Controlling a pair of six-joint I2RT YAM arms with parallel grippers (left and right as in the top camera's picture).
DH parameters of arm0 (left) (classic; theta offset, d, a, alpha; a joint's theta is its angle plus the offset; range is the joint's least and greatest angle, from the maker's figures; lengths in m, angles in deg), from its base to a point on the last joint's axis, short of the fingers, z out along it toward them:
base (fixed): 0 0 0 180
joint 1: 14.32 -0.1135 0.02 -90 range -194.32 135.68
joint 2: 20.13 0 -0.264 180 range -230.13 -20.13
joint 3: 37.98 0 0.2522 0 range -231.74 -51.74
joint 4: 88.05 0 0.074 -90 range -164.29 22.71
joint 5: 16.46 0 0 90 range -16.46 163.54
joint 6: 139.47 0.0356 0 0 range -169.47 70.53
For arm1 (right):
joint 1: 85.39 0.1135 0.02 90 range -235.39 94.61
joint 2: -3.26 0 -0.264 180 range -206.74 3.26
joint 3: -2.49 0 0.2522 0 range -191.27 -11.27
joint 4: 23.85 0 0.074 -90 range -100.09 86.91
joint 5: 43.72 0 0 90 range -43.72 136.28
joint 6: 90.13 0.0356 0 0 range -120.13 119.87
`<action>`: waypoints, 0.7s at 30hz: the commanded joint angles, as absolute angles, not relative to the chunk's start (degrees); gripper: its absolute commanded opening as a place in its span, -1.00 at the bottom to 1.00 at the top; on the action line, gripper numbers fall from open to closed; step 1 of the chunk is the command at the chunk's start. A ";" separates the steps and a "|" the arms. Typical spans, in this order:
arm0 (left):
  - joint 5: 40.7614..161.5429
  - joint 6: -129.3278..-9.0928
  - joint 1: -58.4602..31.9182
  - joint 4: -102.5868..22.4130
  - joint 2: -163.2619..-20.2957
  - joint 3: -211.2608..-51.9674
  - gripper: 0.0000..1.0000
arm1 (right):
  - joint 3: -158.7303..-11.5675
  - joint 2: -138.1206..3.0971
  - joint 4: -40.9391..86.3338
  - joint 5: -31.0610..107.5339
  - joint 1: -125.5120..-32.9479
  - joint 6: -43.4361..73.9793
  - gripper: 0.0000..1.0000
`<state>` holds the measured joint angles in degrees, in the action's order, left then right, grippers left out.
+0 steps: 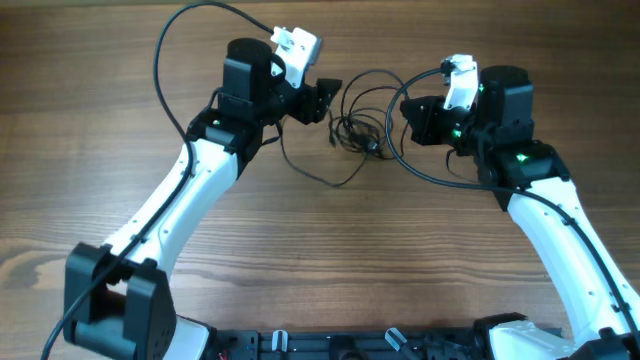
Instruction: Untangle cables
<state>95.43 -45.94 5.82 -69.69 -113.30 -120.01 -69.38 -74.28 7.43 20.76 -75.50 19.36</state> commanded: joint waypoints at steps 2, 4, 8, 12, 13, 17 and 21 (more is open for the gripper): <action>99.32 -47.15 7.20 -70.76 -115.72 -120.86 0.43 | -69.47 -71.50 6.82 19.17 -75.44 20.01 -0.91; 99.47 -47.10 8.47 -71.00 -115.94 -120.86 0.43 | -69.47 -71.39 6.84 19.14 -75.44 20.01 -0.91; 99.51 -47.12 10.43 -71.83 -115.94 -120.86 0.44 | -69.47 -71.39 6.56 18.38 -75.44 20.91 -0.91; 99.45 -47.10 11.35 -72.23 -115.94 -120.86 0.22 | -69.47 -71.37 6.23 17.18 -75.42 21.04 -0.91; 99.43 -47.12 11.35 -72.31 -115.94 -120.86 0.11 | -69.47 -71.35 6.23 16.89 -75.44 21.09 -0.91; 98.33 -46.88 11.24 -72.42 -115.94 -120.86 -0.31 | -69.47 -71.09 6.25 16.32 -75.44 21.06 -0.91; 96.65 -46.91 11.24 -72.45 -115.94 -120.86 -0.92 | -69.47 -70.17 6.21 16.48 -75.44 21.00 -0.91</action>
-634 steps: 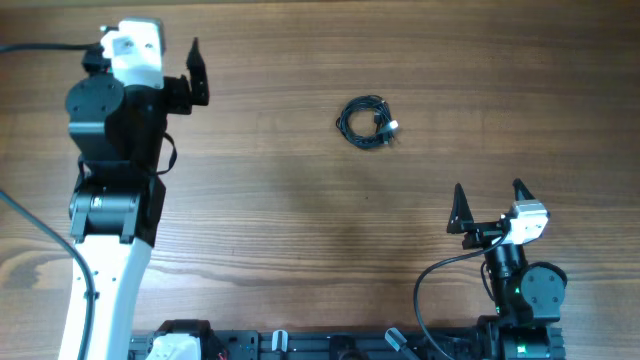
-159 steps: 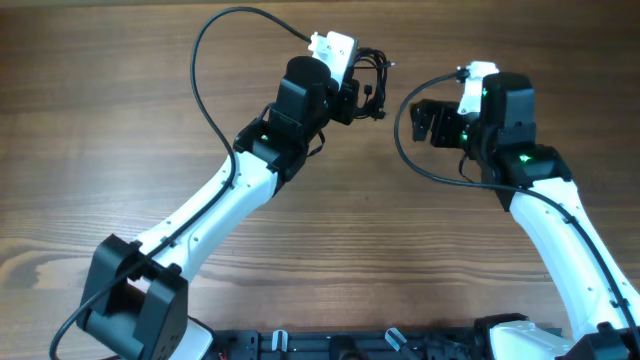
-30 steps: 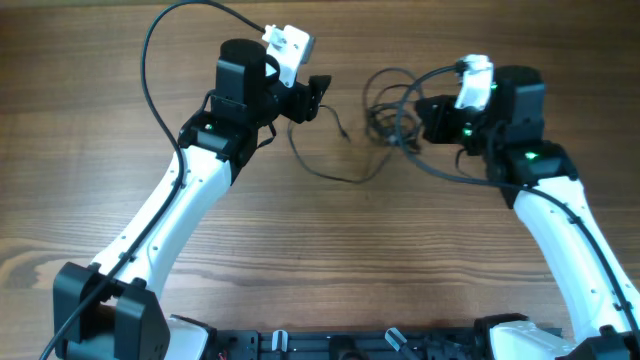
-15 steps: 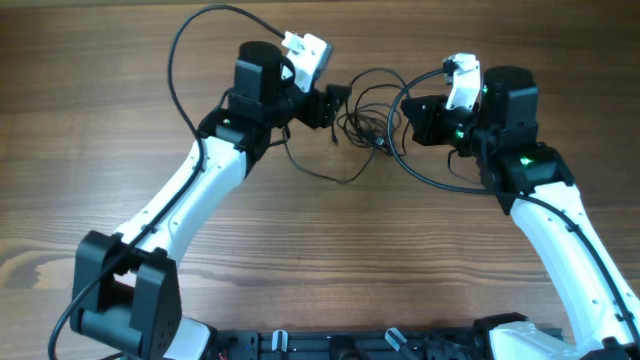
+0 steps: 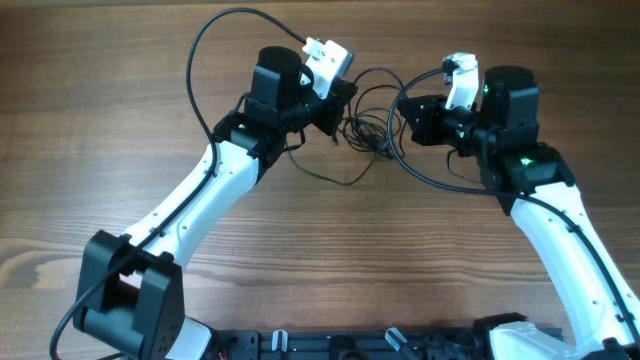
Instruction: Untangle cables
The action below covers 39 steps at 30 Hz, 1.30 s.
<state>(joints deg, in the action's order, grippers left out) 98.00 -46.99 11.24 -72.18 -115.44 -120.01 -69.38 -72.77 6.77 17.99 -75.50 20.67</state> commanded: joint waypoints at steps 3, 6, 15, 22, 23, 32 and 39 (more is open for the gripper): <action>93.79 -46.93 11.18 -72.60 -115.94 -120.86 -0.92 | -69.47 -70.17 6.42 16.81 -75.44 20.95 -0.91; 93.83 -46.93 11.20 -73.36 -115.94 -120.86 -0.92 | -69.47 -70.17 6.88 16.81 -75.44 21.00 -0.91; 90.27 -46.93 11.15 -74.57 -115.70 -120.86 -0.92 | -69.47 -70.17 7.10 18.36 -75.44 20.89 -0.91; 89.96 -46.93 8.68 -72.91 -114.00 -120.86 -0.92 | -69.47 -70.17 8.00 21.26 -75.44 20.89 -0.91; 89.96 -46.93 8.16 -72.71 -113.21 -120.86 -0.92 | -69.44 -70.17 8.50 22.49 -75.44 20.91 -0.91; 89.96 -46.93 3.99 -71.97 -106.22 -120.86 -0.92 | -69.44 -70.23 12.68 30.23 -75.44 20.21 0.24; 89.96 -46.91 3.50 -72.16 -103.92 -120.86 -0.92 | -69.38 -70.69 15.06 31.25 -75.44 19.45 0.54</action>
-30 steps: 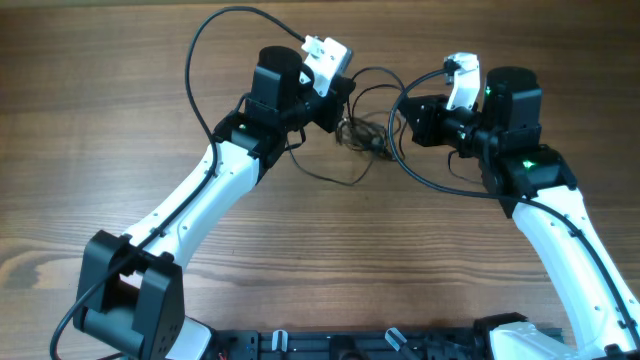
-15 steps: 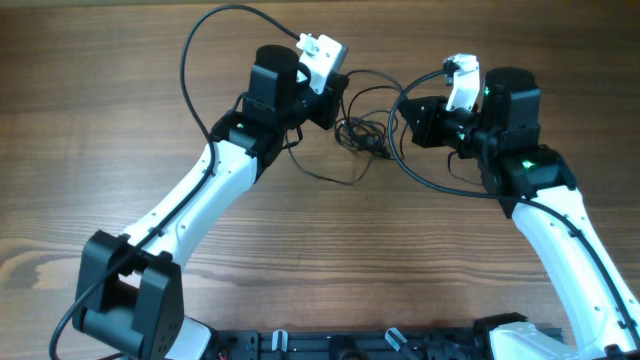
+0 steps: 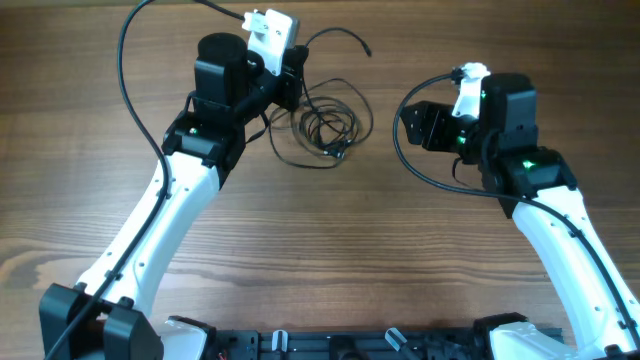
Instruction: Untangle cables
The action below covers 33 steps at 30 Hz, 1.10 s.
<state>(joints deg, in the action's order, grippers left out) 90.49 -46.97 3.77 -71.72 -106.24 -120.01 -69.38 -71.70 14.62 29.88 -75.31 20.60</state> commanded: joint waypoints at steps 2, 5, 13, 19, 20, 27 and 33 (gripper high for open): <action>89.94 -46.91 3.50 -72.60 -103.46 -120.86 -0.92 | -69.34 -71.33 15.10 31.25 -75.44 19.36 0.57; 89.17 -46.93 3.24 -73.04 -102.76 -120.86 -0.92 | -69.34 -73.62 15.28 31.23 -74.76 19.18 0.57; 83.45 -46.91 -0.71 -72.80 -98.24 -120.86 -0.92 | -69.34 -82.12 13.62 33.40 -69.12 18.20 0.58; 83.45 -46.88 -6.72 -70.17 -94.63 -120.86 -0.92 | -69.34 -89.29 9.70 33.44 -65.41 19.64 0.58; 83.43 -46.88 -7.80 -69.65 -94.26 -120.86 -0.92 | -69.34 -90.39 9.38 33.44 -64.92 19.60 0.58; 83.47 -46.66 -15.10 -64.53 -94.04 -120.86 -0.92 | -69.34 -96.75 5.55 34.66 -62.37 19.51 0.59; 83.49 -46.66 -15.82 -64.64 -94.02 -120.86 -0.92 | -69.34 -100.70 -1.07 34.64 -60.09 19.40 0.59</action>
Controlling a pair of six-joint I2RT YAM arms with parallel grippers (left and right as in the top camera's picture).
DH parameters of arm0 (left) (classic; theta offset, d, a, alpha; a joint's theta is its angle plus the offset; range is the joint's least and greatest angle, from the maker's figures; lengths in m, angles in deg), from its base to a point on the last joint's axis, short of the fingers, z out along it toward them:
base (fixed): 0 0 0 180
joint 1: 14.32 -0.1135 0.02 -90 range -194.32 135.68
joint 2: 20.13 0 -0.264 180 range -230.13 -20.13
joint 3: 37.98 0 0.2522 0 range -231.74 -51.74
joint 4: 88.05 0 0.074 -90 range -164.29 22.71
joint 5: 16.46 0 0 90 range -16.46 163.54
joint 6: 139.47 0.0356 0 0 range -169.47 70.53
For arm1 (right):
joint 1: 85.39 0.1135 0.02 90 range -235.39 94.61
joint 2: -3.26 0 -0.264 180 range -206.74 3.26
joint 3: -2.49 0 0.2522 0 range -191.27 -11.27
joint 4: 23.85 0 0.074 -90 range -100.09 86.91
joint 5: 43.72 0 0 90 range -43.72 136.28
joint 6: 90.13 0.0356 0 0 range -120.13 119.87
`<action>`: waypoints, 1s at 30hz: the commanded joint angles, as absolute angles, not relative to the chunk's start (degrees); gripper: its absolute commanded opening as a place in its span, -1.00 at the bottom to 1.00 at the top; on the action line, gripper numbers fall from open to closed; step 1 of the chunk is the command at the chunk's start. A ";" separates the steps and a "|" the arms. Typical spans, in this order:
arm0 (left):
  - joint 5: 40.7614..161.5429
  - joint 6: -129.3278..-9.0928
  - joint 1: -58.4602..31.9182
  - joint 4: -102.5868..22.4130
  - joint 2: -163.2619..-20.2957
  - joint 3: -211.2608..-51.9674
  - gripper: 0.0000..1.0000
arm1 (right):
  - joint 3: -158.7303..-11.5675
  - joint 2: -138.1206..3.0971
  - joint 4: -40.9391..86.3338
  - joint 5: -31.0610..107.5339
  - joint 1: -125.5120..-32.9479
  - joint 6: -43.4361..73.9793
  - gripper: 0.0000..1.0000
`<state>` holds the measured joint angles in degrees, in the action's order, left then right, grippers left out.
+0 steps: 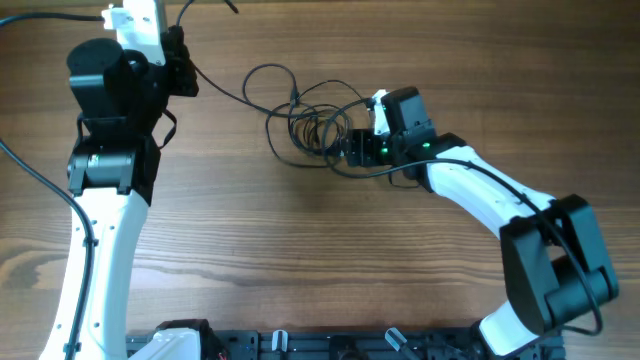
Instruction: Untangle cables
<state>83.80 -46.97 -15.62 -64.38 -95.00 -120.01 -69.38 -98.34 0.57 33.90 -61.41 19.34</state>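
Observation:
A thin black cable lies in a tangle [312,127] on the wooden table at top centre. One strand [222,86] runs from the tangle up left to my left gripper [183,68], which is shut on it at the far top left. The cable's free end [228,5] sticks out past that gripper at the frame's top edge. My right gripper [348,149] reaches in from the right and sits at the tangle's right edge. Its dark fingers blend into the loops, so their state is unclear.
The arms' own thick black supply cables loop at the far left [40,190] and under the right wrist [380,172]. The robot's base bar [330,345] runs along the front edge. Wooden tabletop [320,260] surrounds the tangle.
My left gripper has moved far to the left and up with the strand, stretching it out of the tangle. My right gripper has moved left from open table to the tangle's right edge.
Both grippers first flanked the tangle at top centre. Then the left gripper was right at the tangle's left side. Later it held a strand at the upper left, with the tangle shifted left. Now the strand is drawn out far left and the right gripper is at the tangle.

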 commanded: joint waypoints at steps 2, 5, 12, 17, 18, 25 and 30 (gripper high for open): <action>83.49 -46.66 -15.82 -64.77 -94.02 -120.86 -0.92 | -69.34 -102.03 -2.93 34.66 -58.91 17.81 0.59; 83.51 -46.66 -15.82 -64.73 -94.02 -120.86 -0.91 | -69.34 -103.74 -4.59 34.66 -57.65 15.32 0.60; 84.17 -46.69 -15.82 -64.58 -94.02 -120.86 -0.91 | -69.34 -107.98 -6.82 34.66 -57.27 14.88 0.57; 84.19 -46.69 -15.82 -64.38 -94.02 -120.86 -0.90 | -69.34 -109.16 -7.69 34.60 -57.27 14.86 0.27; 84.19 -46.69 -15.82 -64.36 -94.02 -120.86 -0.89 | -69.34 -109.42 -7.91 34.42 -57.27 14.86 0.25; 84.39 -46.71 -15.82 -64.32 -94.02 -120.86 -0.89 | -69.34 -112.33 -12.55 33.35 -56.92 15.03 0.12; 84.41 -46.69 -15.82 -64.34 -94.02 -120.86 -0.89 | -69.34 -113.53 -16.33 35.84 -55.92 17.79 0.07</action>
<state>83.86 -46.97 -15.58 -64.18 -95.00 -120.01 -69.66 -110.32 -16.63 33.90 -56.82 15.03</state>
